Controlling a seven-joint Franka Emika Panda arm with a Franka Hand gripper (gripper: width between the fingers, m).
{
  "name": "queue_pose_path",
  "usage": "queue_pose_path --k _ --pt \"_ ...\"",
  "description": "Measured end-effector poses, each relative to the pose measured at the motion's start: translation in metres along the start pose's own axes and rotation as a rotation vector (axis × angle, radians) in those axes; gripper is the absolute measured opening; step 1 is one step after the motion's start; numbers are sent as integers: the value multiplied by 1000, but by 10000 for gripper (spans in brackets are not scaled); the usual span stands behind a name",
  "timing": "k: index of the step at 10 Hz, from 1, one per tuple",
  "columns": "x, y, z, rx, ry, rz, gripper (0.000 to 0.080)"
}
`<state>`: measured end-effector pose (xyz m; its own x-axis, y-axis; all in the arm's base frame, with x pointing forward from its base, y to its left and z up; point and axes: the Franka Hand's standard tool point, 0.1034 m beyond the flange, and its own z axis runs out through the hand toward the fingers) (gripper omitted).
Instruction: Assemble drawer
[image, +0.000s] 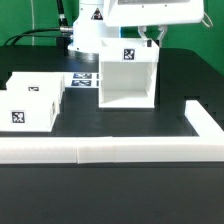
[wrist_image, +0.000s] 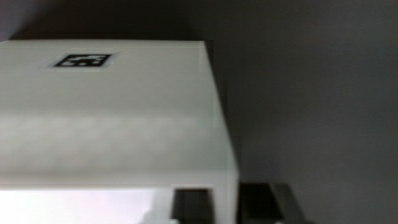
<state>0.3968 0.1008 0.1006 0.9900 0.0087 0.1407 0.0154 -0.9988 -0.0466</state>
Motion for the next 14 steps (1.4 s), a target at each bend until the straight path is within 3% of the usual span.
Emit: queue_pose_path --k 1,8,10,14 --pt "0 0 0 0 1 0 36" --pt "4 1 -1 0 -2 -15 38" --pt "43 5 -2 10 14 -38 38" --pt "111 8 14 30 48 -27 38"
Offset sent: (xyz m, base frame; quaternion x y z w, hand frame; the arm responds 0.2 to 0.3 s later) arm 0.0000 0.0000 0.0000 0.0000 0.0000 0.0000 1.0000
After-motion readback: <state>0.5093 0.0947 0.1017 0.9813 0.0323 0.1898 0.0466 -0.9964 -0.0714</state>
